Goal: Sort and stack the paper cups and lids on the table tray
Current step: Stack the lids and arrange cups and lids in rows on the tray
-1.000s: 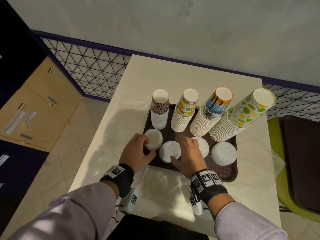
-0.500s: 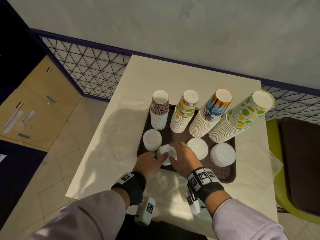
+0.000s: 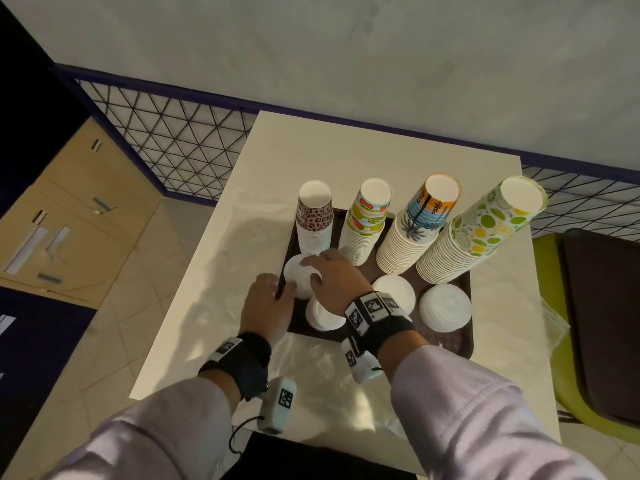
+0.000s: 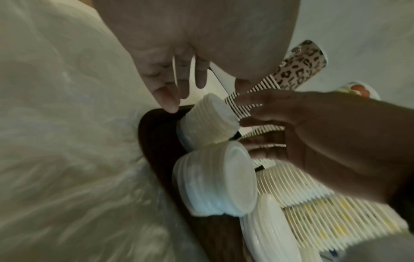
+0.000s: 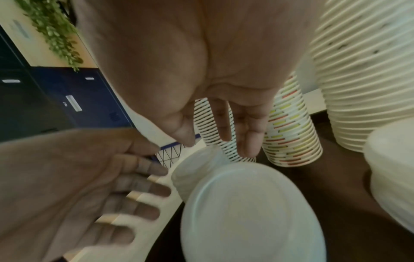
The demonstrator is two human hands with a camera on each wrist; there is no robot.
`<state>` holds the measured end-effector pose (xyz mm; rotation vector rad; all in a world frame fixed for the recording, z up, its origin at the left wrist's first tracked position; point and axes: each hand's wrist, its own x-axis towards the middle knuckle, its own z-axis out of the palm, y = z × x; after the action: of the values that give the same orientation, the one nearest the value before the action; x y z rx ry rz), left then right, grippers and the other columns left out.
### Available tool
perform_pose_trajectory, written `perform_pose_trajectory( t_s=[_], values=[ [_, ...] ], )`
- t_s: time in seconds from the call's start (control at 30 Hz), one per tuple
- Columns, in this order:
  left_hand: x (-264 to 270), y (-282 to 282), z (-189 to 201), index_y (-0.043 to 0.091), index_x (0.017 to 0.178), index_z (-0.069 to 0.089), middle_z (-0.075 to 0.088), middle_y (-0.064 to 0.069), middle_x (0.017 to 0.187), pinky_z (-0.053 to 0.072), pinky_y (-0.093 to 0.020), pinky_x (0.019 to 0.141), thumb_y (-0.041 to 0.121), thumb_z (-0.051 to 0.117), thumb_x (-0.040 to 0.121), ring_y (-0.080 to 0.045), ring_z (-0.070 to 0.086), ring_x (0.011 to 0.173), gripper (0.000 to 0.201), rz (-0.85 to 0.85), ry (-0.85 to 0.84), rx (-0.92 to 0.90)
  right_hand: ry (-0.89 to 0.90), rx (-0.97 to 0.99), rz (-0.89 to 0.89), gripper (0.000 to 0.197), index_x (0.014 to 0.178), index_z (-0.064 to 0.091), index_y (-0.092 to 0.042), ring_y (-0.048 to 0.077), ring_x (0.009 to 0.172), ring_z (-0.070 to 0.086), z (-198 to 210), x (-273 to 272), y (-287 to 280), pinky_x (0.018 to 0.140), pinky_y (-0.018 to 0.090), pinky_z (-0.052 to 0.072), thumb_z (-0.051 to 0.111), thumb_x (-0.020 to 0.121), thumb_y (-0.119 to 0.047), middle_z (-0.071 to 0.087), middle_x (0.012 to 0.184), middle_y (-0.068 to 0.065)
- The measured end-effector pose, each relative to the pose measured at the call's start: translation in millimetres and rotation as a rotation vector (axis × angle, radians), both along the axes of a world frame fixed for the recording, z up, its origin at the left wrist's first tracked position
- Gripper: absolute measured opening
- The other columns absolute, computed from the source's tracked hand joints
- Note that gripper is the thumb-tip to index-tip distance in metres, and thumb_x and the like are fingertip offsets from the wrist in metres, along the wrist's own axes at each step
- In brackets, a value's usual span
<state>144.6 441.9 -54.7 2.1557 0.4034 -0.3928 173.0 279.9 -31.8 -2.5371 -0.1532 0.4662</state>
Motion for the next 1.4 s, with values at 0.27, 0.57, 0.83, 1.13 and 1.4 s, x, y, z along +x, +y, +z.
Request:
perform_pose_trajectory(
  t_s=[0.27,0.57,0.83,1.13,1.4],
  values=[
    [27,-16,14,0.02,0.149,0.044,0.063,-0.005,0.141,0.044,-0.028,0.095,0.034,0.054,0.104,-0.024,0.061,0.124,0.048,-0.176,0.026,-0.066,0.108,-0.053,-0.006,0.035,0.135,0.056,-0.019,0.031,0.125,0.052,-13,7,1,0.102,0.039,0.046,0.047,0.102,-0.023,0.046,0.141,0.012],
    [15,-28,7,0.019,0.148,0.044,0.069,0.001,0.124,0.041,-0.023,0.09,0.03,0.063,0.099,-0.012,0.061,0.106,0.053,-0.216,0.073,-0.148,0.1,-0.142,-0.061,0.044,0.141,0.052,-0.018,0.041,0.125,0.052,-12,-7,-22,0.103,0.046,0.049,0.055,0.097,-0.022,0.031,0.152,0.014],
    [-8,-40,-17,0.018,0.138,0.044,0.059,0.001,0.124,0.052,-0.031,0.091,0.058,0.088,0.069,-0.018,0.061,0.113,0.09,-0.346,0.228,0.002,0.055,-0.197,-0.037,0.039,0.135,0.055,-0.015,0.037,0.117,0.056,-15,-6,-26,0.098,0.041,0.052,0.056,0.097,-0.016,0.034,0.146,0.011],
    [1,-30,-21,0.019,0.125,0.051,0.058,-0.007,0.126,0.054,-0.04,0.093,0.046,0.089,0.071,-0.025,0.061,0.108,0.071,-0.365,0.239,0.111,0.04,-0.248,-0.019,0.037,0.136,0.052,-0.015,0.034,0.108,0.061,-8,-10,-33,0.09,0.037,0.053,0.054,0.099,-0.019,0.038,0.138,0.013],
    [22,-10,-9,0.012,0.132,0.057,0.066,-0.008,0.123,0.047,-0.032,0.08,0.046,0.075,0.089,-0.026,0.063,0.102,0.058,-0.329,0.193,0.174,0.063,-0.268,-0.058,0.036,0.134,0.051,-0.014,0.031,0.107,0.059,-7,-23,-36,0.09,0.038,0.052,0.054,0.099,-0.023,0.04,0.134,0.012]
  ],
)
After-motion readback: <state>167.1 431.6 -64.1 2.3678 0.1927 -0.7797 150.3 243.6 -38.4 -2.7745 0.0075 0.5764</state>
